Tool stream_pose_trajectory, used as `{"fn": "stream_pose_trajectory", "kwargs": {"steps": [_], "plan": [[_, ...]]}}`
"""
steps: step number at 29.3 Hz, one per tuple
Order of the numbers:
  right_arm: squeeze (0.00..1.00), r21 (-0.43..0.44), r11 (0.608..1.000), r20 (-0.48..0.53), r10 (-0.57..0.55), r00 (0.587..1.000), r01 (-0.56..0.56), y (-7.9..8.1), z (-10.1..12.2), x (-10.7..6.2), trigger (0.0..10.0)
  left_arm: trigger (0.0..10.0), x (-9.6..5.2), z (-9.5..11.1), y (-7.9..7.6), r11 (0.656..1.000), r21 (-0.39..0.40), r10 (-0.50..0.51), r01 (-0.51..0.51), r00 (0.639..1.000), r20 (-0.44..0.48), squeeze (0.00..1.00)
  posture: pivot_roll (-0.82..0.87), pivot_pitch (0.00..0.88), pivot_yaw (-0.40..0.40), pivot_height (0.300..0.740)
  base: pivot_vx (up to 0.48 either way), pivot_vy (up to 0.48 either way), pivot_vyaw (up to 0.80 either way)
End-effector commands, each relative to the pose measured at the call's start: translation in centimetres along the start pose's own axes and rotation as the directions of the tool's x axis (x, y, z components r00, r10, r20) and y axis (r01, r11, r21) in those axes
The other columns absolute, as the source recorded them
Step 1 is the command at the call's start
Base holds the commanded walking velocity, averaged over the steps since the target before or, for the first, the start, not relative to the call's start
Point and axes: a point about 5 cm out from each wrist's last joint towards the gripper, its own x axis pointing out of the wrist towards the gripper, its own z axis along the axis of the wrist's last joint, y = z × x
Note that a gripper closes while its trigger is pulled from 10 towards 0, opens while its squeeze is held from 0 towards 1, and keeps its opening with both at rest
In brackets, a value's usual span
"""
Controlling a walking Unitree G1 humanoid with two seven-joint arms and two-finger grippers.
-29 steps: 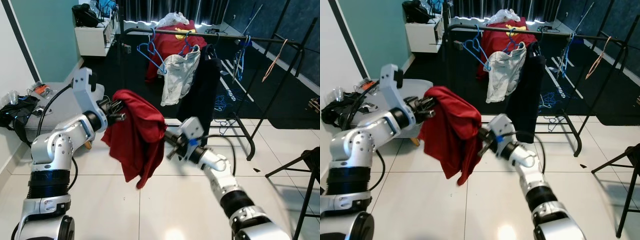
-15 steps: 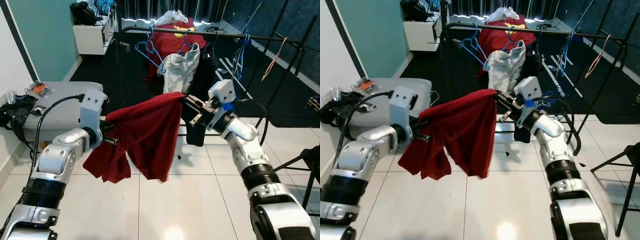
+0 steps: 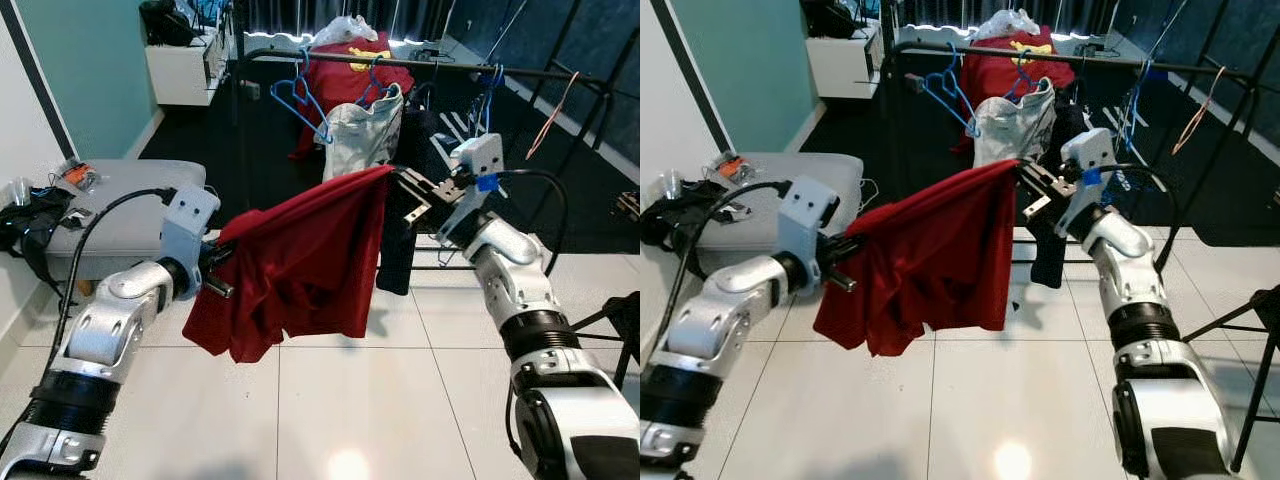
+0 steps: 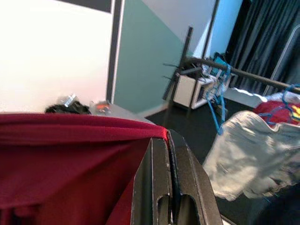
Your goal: Hang hanger
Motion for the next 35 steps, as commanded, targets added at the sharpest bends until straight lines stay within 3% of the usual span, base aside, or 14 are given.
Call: {"fn": "stream_pose_trajectory", "kwargs": {"steps": [1,6,12,24,29,32,35], "plan": [[0.0,-0.019,0.991,0.015,-0.131,0.991,0.131,-2.9,1.2,-1.7,0.0,0.0,-1.7,-1.1,2.2,0.998,-0.027,0.061,-0.062,0.997,-0.04,0.0,-0.07,0.03,-0.058,0.74,0.0,0.0,0.0],[0.0,-0.03,0.993,-0.032,-0.118,0.992,0.117,-3.1,0.7,-2.2,0.0,0.0,-2.4,0.1,2.7,0.991,-0.133,0.025,-0.016,0.998,0.064,0.0,-0.07,0.03,-0.059,0.74,0.0,0.0,0.0],[0.0,-0.021,0.994,-0.03,-0.107,0.994,0.107,-2.9,0.5,-2.0,0.0,0.0,-2.9,0.1,0.8,0.981,-0.109,-0.155,0.163,0.985,0.075,0.0,-0.07,0.022,-0.058,0.74,0.0,0.0,0.0],[0.0,-0.012,0.996,-0.015,-0.087,0.996,0.087,-2.8,0.8,-1.7,0.0,0.0,-3.1,0.0,0.2,0.966,-0.107,-0.227,0.235,0.971,0.076,0.0,-0.07,0.009,-0.059,0.74,0.0,0.0,0.0],[0.0,-0.006,1.0,-0.039,-0.001,0.999,0.001,-2.2,0.9,-1.3,0.0,0.0,-3.7,-1.7,-1.0,0.942,-0.019,-0.334,0.334,0.94,-0.068,0.0,-0.07,0.005,-0.062,0.74,0.0,0.0,0.0],[0.0,-0.021,0.999,-0.066,0.047,0.997,-0.049,-1.9,0.7,-1.2,0.0,0.0,-4.0,-2.2,-1.8,0.92,-0.011,-0.39,0.391,0.915,-0.099,0.0,-0.07,0.005,-0.063,0.74,0.0,0.0,0.0],[0.0,-0.1,0.99,-0.109,0.091,0.99,-0.102,-1.6,0.8,-1.2,0.0,0.0,-4.1,-2.6,-2.5,0.897,0.044,-0.43,0.44,0.892,-0.141,0.0,-0.07,0.004,-0.065,0.74,0.0,0.0,0.0]]}}
